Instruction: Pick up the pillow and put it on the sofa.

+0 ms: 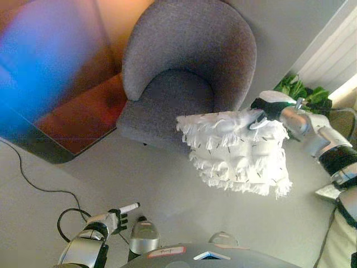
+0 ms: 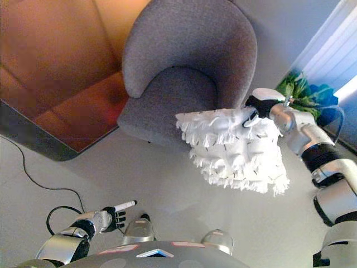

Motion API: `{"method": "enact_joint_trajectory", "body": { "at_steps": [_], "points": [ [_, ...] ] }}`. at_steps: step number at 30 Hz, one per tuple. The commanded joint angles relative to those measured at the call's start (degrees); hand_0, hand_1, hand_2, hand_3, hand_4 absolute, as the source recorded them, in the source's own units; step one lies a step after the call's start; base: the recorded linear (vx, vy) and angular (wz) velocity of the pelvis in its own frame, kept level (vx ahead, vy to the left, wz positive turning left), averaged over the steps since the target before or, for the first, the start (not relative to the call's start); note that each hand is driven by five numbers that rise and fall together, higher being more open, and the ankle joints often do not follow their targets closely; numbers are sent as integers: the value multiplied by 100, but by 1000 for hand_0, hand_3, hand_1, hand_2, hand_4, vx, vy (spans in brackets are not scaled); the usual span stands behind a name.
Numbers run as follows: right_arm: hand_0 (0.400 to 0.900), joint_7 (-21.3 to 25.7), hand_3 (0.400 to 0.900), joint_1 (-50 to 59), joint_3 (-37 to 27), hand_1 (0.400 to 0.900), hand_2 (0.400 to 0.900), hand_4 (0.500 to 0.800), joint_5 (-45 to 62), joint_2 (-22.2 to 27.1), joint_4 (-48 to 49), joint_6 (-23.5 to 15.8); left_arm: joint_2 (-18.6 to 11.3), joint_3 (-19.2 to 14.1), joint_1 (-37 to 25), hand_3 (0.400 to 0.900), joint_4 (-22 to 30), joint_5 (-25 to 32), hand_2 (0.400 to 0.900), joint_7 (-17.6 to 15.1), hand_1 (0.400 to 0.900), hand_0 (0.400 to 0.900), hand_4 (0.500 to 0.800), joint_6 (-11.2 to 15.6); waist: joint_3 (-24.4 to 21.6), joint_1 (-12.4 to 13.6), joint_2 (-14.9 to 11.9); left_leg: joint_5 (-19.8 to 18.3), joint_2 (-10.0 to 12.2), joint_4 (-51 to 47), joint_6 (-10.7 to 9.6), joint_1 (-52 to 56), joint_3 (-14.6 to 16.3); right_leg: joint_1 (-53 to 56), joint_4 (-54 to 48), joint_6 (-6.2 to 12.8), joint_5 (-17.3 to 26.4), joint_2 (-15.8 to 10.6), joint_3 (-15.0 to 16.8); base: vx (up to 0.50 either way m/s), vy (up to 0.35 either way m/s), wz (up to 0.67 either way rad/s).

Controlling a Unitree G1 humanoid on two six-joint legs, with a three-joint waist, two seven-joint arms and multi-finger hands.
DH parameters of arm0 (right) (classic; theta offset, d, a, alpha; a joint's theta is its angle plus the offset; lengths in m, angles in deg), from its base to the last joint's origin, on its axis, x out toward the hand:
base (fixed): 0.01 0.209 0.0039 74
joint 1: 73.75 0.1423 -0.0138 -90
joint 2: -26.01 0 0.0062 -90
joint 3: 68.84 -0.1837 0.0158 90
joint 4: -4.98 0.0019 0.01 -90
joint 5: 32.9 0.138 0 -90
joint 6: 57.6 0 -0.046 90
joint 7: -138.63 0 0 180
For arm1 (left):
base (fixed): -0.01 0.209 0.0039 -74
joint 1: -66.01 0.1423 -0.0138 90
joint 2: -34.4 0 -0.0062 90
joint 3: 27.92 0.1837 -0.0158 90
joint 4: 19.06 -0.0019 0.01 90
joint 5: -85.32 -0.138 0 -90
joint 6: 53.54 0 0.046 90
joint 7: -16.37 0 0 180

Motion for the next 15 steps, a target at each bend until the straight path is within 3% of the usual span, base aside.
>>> {"method": "enact_joint_trajectory", "body": {
  "at_steps": [1,7,9,10,11,15],
  "points": [
    [400,386,400,2014,-148,400,400,500,358,323,42,-148,-249,120,34,900,-180,-430,900,92,900,900,800,65,-607,40,-430,-91,-208,-77,134,31,-306,-285,-1475,54,1786,138,373,267,-281,52],
    [400,289,400,2249,-145,400,400,500,672,488,129,-204,-420,-44,254,900,-282,-698,900,218,900,900,800,166,-600,-49,-644,-457,-3,118,87,219,-525,-495,-1928,54,1780,337,570,281,-366,44],
    [400,117,400,2398,-44,400,400,500,853,566,73,-190,-555,-44,360,900,-306,-886,900,232,900,900,800,234,-589,-34,-769,-583,122,324,101,195,-695,-378,-1972,54,1144,580,753,341,-452,85],
    [400,-3,400,2465,-51,400,400,500,961,593,45,-195,-579,-24,437,900,-281,-824,900,148,900,900,800,234,-570,-9,-765,-596,197,393,75,216,-769,-308,-1808,44,1020,583,684,263,-277,65],
    [400,-74,400,2520,-48,400,400,500,941,595,65,-227,-562,-37,506,900,-261,-763,900,100,900,900,800,295,-551,8,-734,-557,241,359,42,286,-828,-307,-1670,21,1019,576,635,198,-147,42],
    [400,-283,400,3046,480,400,400,500,1065,541,-148,-296,-475,-129,731,900,-314,-834,900,280,900,900,800,506,-618,157,-535,358,667,-197,-331,392,-744,14,-1633,-95,403,777,405,143,-50,12]
  ]
}}
